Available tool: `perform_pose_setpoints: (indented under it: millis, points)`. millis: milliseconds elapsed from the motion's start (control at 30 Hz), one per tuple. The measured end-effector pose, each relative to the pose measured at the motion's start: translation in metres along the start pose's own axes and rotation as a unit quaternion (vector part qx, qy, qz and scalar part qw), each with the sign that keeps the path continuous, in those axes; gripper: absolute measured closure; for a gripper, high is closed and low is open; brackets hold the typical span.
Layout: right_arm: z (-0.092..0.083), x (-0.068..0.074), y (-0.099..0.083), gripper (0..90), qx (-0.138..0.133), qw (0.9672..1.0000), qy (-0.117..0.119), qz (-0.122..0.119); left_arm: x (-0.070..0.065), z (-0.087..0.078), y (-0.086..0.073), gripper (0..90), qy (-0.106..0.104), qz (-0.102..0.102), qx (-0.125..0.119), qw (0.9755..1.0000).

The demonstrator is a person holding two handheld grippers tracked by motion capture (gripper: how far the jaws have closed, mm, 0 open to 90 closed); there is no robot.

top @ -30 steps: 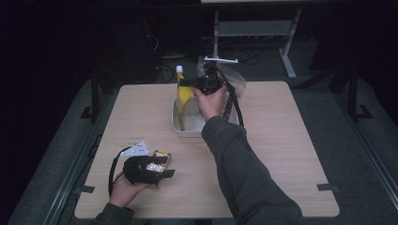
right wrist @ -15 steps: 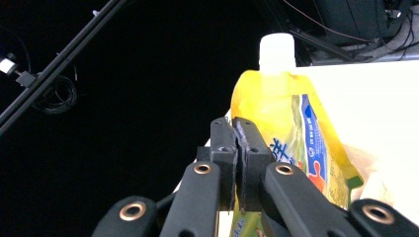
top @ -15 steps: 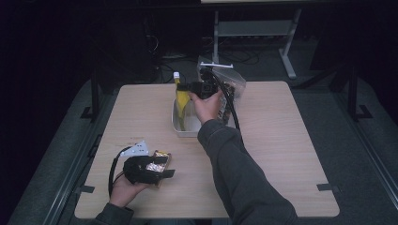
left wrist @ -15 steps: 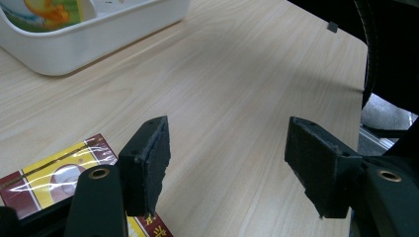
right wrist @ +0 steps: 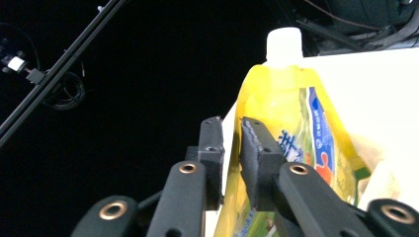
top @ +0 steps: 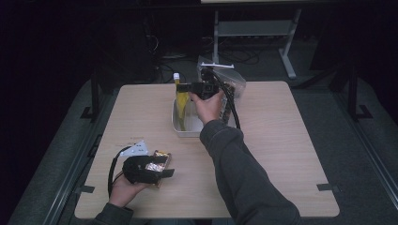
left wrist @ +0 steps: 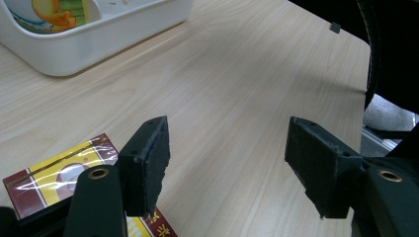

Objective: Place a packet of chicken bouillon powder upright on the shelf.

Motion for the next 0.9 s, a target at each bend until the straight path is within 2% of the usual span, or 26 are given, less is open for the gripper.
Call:
perform_pose_setpoints:
  millis: [300,600,900]
  points:
    - [-0.007,0.006,-0.002,73.6,0.015,0.9998,0.013,0.0,0.0,0.001,0.0,31.6,0.004,0.001,0.002,1.0]
    - [-0.019,0.016,-0.002,72.3,0.017,0.9994,0.032,-0.002,0.0,0.002,-0.001,30.9,0.007,0.002,0.005,1.0]
    - [-0.026,0.02,-0.004,71.4,0.022,0.999,0.038,-0.005,0.0,0.002,-0.001,30.7,0.008,0.003,0.007,0.9999]
Point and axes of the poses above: each handheld gripper's, and its own axes: z roughly forward along the jaws, y roughly out of its top, x roughly to its left, the point moved 7 cm from there along z, roughly forward along the jaws, and after that the axes turned 11 degrees about -z, right-handed, at the moved point
